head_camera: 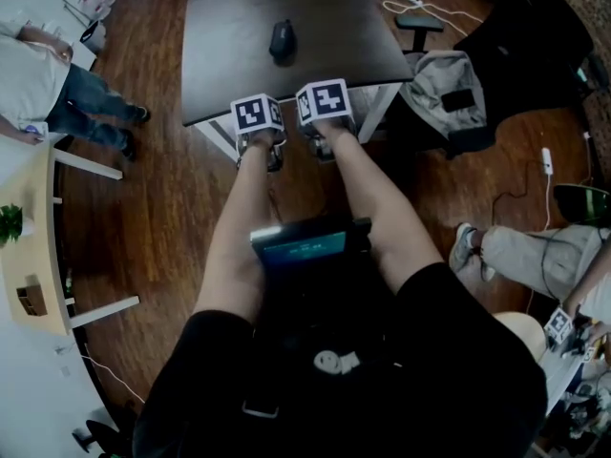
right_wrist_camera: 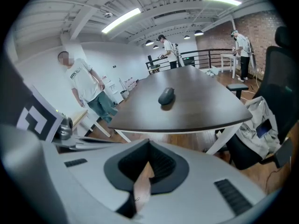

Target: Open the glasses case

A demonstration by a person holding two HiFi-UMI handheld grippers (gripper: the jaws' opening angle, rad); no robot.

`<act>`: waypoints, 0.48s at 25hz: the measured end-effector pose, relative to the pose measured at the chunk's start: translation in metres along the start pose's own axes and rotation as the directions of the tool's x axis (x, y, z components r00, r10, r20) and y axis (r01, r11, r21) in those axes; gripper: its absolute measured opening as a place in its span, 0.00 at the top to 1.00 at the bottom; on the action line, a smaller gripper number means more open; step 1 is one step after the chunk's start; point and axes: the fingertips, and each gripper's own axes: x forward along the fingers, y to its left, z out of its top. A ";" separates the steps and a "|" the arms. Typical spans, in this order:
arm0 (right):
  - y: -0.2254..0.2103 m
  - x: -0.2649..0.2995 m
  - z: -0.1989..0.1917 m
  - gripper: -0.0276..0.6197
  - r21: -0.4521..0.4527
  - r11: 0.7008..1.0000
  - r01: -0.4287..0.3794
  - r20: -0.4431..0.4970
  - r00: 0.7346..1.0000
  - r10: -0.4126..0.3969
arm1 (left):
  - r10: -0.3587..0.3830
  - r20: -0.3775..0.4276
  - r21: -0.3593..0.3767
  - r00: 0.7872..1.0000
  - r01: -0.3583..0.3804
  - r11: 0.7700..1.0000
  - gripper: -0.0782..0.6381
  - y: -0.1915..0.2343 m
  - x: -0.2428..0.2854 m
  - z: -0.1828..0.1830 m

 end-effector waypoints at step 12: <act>-0.044 0.023 0.047 0.94 -0.019 0.999 -0.047 -0.002 0.999 0.047 | 0.037 0.006 0.001 0.999 -0.037 0.999 0.89 -0.022 0.044 0.045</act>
